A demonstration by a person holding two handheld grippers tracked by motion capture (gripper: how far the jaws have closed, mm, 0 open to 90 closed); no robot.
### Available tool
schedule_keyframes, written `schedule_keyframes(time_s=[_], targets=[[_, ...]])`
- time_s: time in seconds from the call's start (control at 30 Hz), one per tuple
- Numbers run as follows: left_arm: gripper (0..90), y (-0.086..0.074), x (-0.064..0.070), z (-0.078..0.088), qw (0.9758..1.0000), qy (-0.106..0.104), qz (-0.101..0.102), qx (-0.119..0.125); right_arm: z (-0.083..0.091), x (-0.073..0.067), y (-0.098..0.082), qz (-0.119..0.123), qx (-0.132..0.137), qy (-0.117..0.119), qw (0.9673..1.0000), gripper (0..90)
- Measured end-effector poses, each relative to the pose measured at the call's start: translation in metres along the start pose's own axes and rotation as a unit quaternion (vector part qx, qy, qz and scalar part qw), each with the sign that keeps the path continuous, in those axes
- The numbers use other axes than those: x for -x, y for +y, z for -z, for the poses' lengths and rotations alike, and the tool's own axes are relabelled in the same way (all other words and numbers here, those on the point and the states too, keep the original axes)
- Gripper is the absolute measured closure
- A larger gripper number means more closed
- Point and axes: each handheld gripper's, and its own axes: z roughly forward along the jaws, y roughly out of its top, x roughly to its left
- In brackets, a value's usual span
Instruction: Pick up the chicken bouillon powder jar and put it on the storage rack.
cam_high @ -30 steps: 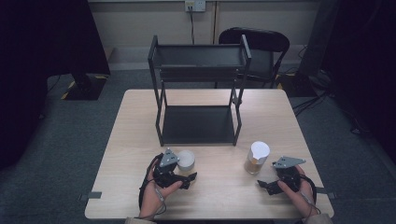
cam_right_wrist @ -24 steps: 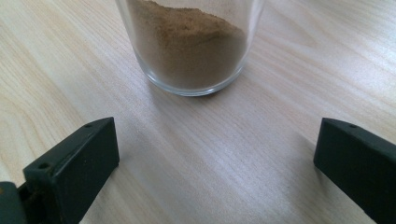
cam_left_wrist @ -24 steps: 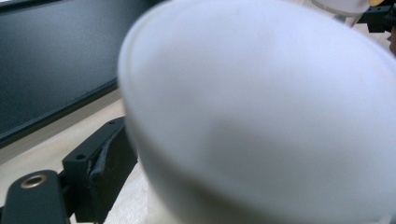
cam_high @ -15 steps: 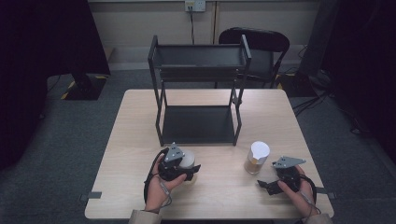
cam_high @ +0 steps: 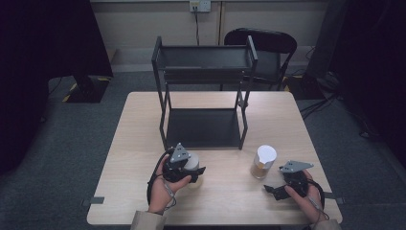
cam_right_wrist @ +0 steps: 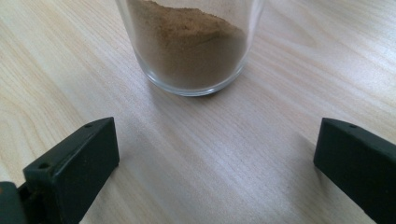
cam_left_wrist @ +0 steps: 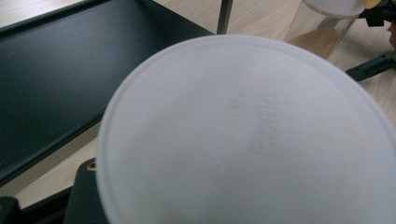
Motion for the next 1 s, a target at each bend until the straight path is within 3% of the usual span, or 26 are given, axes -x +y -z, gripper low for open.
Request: schedule_keyframes(time_s=[0.43, 1.0], targets=[[35.5, 0.024, -0.013, -0.001, 0.9999, -0.011, 0.006, -0.003, 0.000, 0.000, 0.000, 0.000, 0.000, 0.000, 1.0000, 0.0], [35.5, 0.052, -0.030, -0.010, 0.9999, 0.004, 0.012, -0.005, 0.000, 0.000, 0.000, 0.000, 0.000, 0.000, 1.0000, 0.0]])
